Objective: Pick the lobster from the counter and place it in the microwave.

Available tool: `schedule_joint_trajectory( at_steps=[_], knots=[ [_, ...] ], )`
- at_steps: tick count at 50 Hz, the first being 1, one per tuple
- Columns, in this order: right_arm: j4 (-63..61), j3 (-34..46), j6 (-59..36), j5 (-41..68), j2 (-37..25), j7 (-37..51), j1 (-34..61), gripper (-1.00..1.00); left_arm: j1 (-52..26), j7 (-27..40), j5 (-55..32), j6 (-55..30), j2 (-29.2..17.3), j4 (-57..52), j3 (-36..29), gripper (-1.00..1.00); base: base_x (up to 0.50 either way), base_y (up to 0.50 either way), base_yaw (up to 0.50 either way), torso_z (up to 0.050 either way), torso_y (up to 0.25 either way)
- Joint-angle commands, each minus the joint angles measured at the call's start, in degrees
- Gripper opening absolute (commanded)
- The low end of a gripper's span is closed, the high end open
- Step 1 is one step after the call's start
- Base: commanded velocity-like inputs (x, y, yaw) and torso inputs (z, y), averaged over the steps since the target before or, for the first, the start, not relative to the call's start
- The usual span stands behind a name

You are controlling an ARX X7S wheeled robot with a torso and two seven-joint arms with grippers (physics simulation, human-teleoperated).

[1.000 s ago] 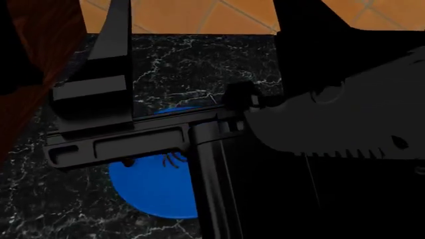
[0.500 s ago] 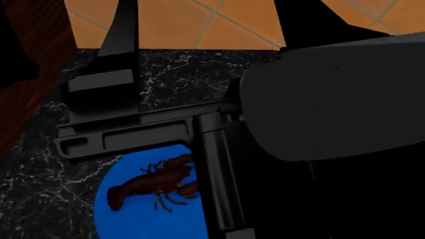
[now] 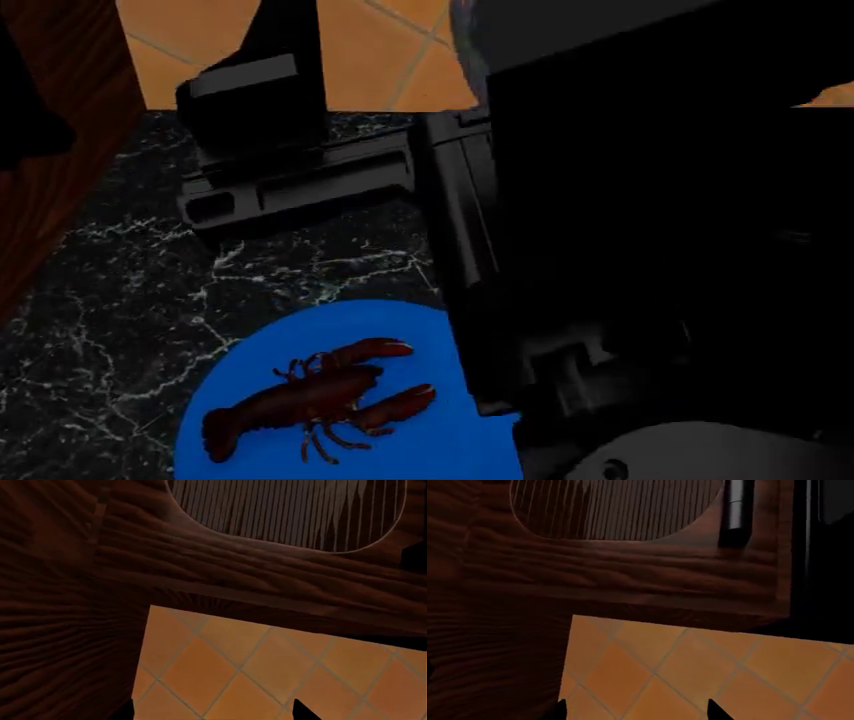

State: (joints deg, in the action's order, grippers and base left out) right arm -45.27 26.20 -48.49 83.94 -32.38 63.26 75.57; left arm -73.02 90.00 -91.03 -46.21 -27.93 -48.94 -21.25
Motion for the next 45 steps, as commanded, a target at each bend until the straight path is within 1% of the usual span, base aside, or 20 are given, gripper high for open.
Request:
schedule_joint_trajectory(
  at_steps=[1,3,6,7,9,13,15,18,19,21,25,27,29,33,38,45],
  knots=[
    [14.3,6.4,-10.1,-0.1,-0.8,-12.4,9.1,1.0,-0.4,-0.8,0.4,1.2,-1.1,2.1,-0.2,1.0,0.0,0.0,0.0,0.0,0.0],
    [20.1,10.0,-14.4,-1.9,-0.2,-16.2,12.9,1.0,-0.5,-1.0,0.5,0.9,-0.6,2.2,-0.9,1.0,0.0,0.0,0.0,0.0,0.0],
    [25.2,13.8,-18.7,-3.0,0.9,-21.2,16.8,1.0,-0.5,-1.2,0.6,0.9,-0.4,2.4,-1.2,1.0,0.0,0.0,0.0,0.0,0.0],
    [26.9,16.6,-20.3,-5.3,1.2,-25.6,18.6,1.0,-0.5,-1.1,0.3,0.8,-0.6,2.5,-1.2,1.0,0.0,0.0,0.0,0.0,0.0],
    [28.6,21.2,-22.0,-9.1,1.8,-32.8,21.4,1.0,-1.0,-0.5,-0.3,0.8,-0.8,2.3,-1.3,1.0,0.0,0.0,0.0,0.0,0.005],
    [31.8,26.5,-23.4,-13.2,2.9,-39.7,23.8,1.0,-0.9,-0.1,-0.4,1.4,-1.3,1.9,-1.8,1.0,0.0,0.0,0.0,0.0,0.0],
    [34.3,29.9,-23.1,-16.5,3.6,-44.6,25.8,1.0,-0.8,0.0,-0.5,2.3,-2.0,1.6,-2.2,1.0,0.0,0.0,0.0,0.0,0.0],
    [38.2,36.1,-21.1,-22.2,4.5,-53.4,28.3,1.0,-0.9,0.0,-0.2,3.5,-2.7,1.3,-3.3,1.0,0.0,0.0,0.0,0.0,0.0],
    [39.5,37.1,-20.9,-23.0,4.9,-54.9,28.7,1.0,-1.0,0.0,-0.1,3.9,-2.9,1.3,-3.6,1.0,0.0,0.0,0.01,0.0,0.0],
    [43.5,42.0,-19.4,-26.9,6.3,-60.4,29.8,1.0,-1.3,0.0,0.1,4.6,-3.2,1.4,-4.2,1.0,0.0,0.0,0.01,0.0,0.0],
    [47.4,47.5,-17.0,-30.7,7.7,-67.6,31.3,1.0,-1.6,-0.1,0.6,5.1,-3.3,1.6,-4.9,1.0,0.0,0.0,0.01,0.0,0.0],
    [49.3,48.5,-16.3,-31.5,8.5,-70.2,32.3,1.0,-2.0,-0.1,0.5,5.0,-3.4,1.9,-5.4,1.0,0.0,0.01,0.01,0.0,0.0],
    [51.3,52.9,-14.6,-34.6,9.3,-75.9,34.5,1.0,-2.0,-0.1,0.4,5.3,-3.9,1.7,-5.5,1.0,0.0,0.01,0.01,0.0,0.0],
    [49.3,61.1,-7.7,-40.1,8.7,-86.4,36.5,1.0,-2.3,-0.1,0.2,5.5,-4.1,1.9,-6.4,1.0,0.0,0.01,0.01,0.0,0.0],
    [54.7,61.7,-3.5,-42.5,10.6,-89.0,36.4,1.0,-2.2,-0.2,0.5,5.7,-4.5,2.1,-7.1,1.0,0.0,0.01,0.01,0.003,0.002],
    [60.1,63.4,2.6,-45.0,12.8,-94.8,36.1,1.0,-1.5,-0.6,0.8,5.8,-5.2,2.0,-7.1,1.0,0.0,0.01,0.01,0.001,0.001]
  ],
)
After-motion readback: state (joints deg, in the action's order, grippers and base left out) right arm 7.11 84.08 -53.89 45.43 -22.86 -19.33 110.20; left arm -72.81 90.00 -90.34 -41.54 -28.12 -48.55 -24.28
